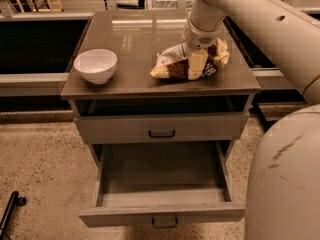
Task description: Place brown chip bag into middle drawer
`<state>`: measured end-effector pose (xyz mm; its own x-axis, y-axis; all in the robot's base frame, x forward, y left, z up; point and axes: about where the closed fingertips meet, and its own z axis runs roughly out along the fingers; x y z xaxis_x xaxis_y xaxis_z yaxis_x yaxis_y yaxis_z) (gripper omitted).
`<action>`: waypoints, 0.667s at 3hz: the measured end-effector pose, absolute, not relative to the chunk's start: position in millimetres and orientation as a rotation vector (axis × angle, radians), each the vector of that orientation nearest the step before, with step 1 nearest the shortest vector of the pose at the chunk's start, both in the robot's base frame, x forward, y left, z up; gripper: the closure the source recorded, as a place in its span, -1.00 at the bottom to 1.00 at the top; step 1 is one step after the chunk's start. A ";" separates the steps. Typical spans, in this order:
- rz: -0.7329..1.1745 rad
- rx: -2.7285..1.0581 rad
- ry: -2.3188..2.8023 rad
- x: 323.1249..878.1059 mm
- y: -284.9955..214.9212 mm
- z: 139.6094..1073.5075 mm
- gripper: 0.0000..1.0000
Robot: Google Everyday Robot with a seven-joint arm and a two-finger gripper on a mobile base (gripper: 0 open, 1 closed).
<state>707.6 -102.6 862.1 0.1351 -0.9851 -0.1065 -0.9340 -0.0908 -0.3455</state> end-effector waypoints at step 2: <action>-0.194 -2.090 1.876 708.0 -106.4 858.2 0.11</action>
Offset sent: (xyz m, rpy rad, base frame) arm -0.0010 -0.0063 0.0028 0.0045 0.0175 -0.0079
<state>708.0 -106.4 858.2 0.1257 -0.9855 -0.1141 -0.9413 -0.0821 -0.3275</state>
